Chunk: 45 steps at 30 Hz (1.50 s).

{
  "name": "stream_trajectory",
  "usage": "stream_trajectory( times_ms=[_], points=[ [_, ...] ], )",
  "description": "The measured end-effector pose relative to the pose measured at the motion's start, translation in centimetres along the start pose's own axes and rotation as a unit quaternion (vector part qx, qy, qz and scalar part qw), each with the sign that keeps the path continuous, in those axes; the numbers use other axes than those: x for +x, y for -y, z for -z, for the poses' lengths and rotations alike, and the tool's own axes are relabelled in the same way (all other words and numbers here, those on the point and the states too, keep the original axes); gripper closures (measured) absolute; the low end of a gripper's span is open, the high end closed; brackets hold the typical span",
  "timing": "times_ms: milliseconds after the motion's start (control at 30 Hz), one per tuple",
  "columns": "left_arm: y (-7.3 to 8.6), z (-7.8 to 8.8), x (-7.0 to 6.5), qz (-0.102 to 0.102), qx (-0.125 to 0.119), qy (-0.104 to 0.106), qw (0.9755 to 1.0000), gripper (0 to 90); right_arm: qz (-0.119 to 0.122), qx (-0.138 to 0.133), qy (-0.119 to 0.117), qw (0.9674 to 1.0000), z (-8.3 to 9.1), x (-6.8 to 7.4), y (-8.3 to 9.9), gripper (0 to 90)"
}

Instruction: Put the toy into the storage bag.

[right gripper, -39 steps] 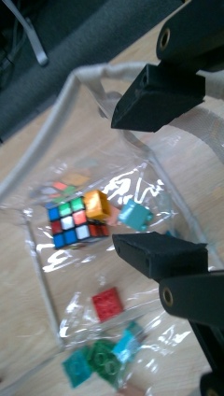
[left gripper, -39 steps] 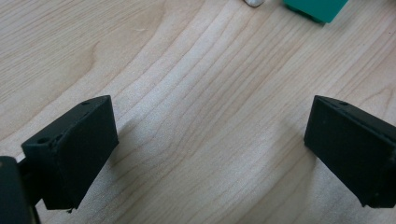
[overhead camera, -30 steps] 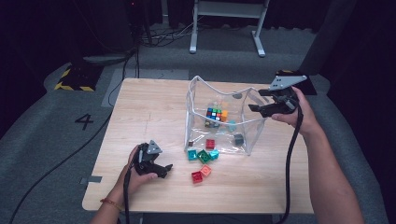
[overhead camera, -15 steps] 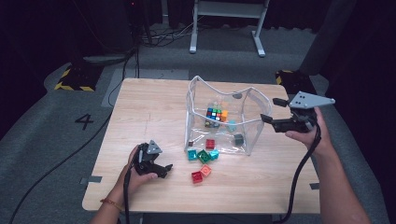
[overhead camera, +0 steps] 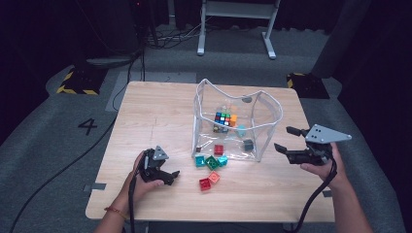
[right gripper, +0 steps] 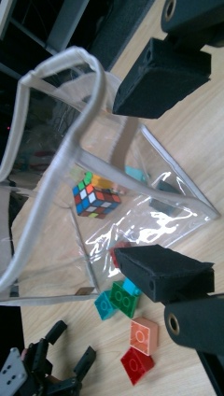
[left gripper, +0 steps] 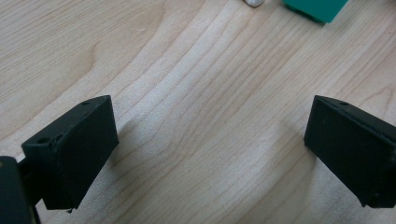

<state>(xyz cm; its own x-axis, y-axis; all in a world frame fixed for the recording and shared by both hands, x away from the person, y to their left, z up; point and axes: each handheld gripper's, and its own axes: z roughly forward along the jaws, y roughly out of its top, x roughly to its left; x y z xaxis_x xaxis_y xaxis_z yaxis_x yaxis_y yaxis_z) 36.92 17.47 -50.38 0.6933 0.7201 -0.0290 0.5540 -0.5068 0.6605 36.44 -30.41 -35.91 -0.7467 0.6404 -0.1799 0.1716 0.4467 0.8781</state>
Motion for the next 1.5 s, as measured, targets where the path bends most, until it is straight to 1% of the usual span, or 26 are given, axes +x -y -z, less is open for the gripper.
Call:
stream_trajectory(
  times_ms=[100, 233, 400, 567, 667, 700, 733, 767, 833, 900, 933, 1000, 1033, 1067, 1100, 1167, 1200, 1233, 1267, 1300, 1333, 1367, 1400, 1433, 1467, 1500],
  points=[
    [0.0, 0.0, 0.0, -0.001, 0.000, 0.000, 1.0000, 2.8, 0.001, 0.006, -0.007, 1.0000, -0.5, 0.8, 1.0, 26.6],
    [0.0, 0.0, 0.0, -0.001, -0.001, 0.000, 1.0000, 2.8, 0.001, 0.015, -0.026, 0.9996, -1.4, 1.9, 2.1, 27.0],
    [0.0, 0.0, 0.0, 0.000, 0.000, 0.000, 1.0000, 2.8, -0.006, 0.028, -0.055, 0.9981, -3.4, 3.8, 3.6, 28.0],
    [0.0, 0.0, 0.0, 0.000, -0.001, 0.000, 1.0000, 2.8, -0.006, 0.046, -0.082, 0.9956, -5.8, 5.8, 4.8, 29.3],
    [0.0, 0.0, 0.0, 0.000, 0.000, -0.001, 1.0000, 2.8, -0.005, 0.056, -0.103, 0.9931, -7.3, 7.0, 5.3, 30.0],
    [0.0, 0.0, 0.0, -0.003, -0.001, -0.005, 1.0000, 2.8, -0.007, 0.064, -0.112, 0.9917, -7.9, 7.6, 5.4, 30.2],
    [0.0, 0.0, 0.0, -0.002, -0.001, -0.005, 1.0000, 2.8, 0.000, 0.067, -0.114, 0.9912, -8.2, 7.9, 5.5, 30.2],
    [0.0, 0.0, 0.0, -0.003, -0.001, -0.005, 1.0000, 2.8, 0.000, 0.071, -0.125, 0.9896, -9.0, 8.6, 5.5, 30.7],
    [0.0, 0.0, 0.0, -0.002, -0.001, -0.003, 1.0000, 2.8, 0.001, 0.078, -0.136, 0.9877, -9.7, 9.3, 5.5, 30.9],
    [0.0, 0.0, 0.0, 0.000, 0.000, 0.000, 1.0000, 2.8, 0.010, 0.086, -0.148, 0.9851, -10.7, 10.2, 5.6, 31.6],
    [0.0, 0.0, 0.0, 0.000, 0.000, -0.001, 1.0000, 2.8, 0.010, 0.102, -0.150, 0.9834, -11.2, 10.8, 5.6, 32.6],
    [0.0, 0.0, 0.0, -0.002, -0.001, -0.004, 1.0000, 2.8, 0.017, 0.100, -0.165, 0.9810, -12.2, 11.5, 5.5, 35.8],
    [0.0, 0.0, 0.0, 0.000, 0.000, 0.000, 1.0000, 2.8, 0.026, 0.100, -0.172, 0.9797, -12.7, 11.7, 5.5, 35.9],
    [0.0, 0.0, 0.0, 0.000, 0.000, 0.000, 1.0000, 2.8, 0.033, 0.103, -0.170, 0.9794, -13.1, 12.0, 5.4, 36.5],
    [0.0, 0.0, 0.0, 0.000, 0.000, 0.000, 1.0000, 2.8, 0.029, 0.104, -0.174, 0.9787, -13.5, 12.3, 5.3, 37.7],
    [0.0, 0.0, 0.0, -0.002, 0.000, -0.004, 1.0000, 2.8, 0.033, 0.105, -0.182, 0.9772, -14.2, 12.8, 5.1, 37.8],
    [0.0, 0.0, 0.0, -0.003, -0.001, -0.005, 1.0000, 2.8, 0.029, 0.106, -0.176, 0.9783, -14.6, 13.3, 5.0, 37.8],
    [0.0, 0.0, 0.0, -0.003, -0.001, -0.005, 1.0000, 2.8, 0.040, 0.109, -0.177, 0.9774, -14.8, 13.3, 5.0, 37.9],
    [0.0, 0.0, 0.0, 0.000, 0.000, -0.001, 1.0000, 2.8, 0.041, 0.114, -0.175, 0.9771, -15.1, 13.5, 5.0, 38.2],
    [0.0, 0.0, 0.0, -0.003, -0.001, -0.005, 1.0000, 2.8, 0.038, 0.117, -0.177, 0.9765, -15.3, 13.7, 5.0, 38.2],
    [0.0, 0.1, 0.0, -0.003, 0.000, -0.005, 1.0000, 2.8, 0.050, 0.121, -0.172, 0.9764, -15.6, 13.7, 5.1, 38.0],
    [0.0, 0.0, 0.0, -0.002, 0.000, -0.004, 1.0000, 2.8, 0.043, 0.119, -0.167, 0.9778, -15.9, 14.0, 5.1, 39.3],
    [0.0, 0.0, 0.0, -0.003, -0.001, -0.005, 1.0000, 2.8, 0.030, 0.122, -0.166, 0.9781, -15.9, 14.3, 5.0, 40.0],
    [0.0, 0.0, 0.0, -0.002, -0.001, -0.004, 1.0000, 2.8, 0.034, 0.116, -0.169, 0.9782, -16.0, 14.3, 5.0, 41.6],
    [0.0, 0.0, 0.0, 0.000, 0.000, 0.000, 1.0000, 2.8, 0.052, 0.115, -0.174, 0.9767, -16.1, 14.0, 5.0, 46.4],
    [0.0, 0.0, 0.0, 0.000, -0.001, -0.001, 1.0000, 2.8, 0.042, 0.114, -0.179, 0.9762, -16.0, 14.1, 5.0, 51.1]
  ],
)
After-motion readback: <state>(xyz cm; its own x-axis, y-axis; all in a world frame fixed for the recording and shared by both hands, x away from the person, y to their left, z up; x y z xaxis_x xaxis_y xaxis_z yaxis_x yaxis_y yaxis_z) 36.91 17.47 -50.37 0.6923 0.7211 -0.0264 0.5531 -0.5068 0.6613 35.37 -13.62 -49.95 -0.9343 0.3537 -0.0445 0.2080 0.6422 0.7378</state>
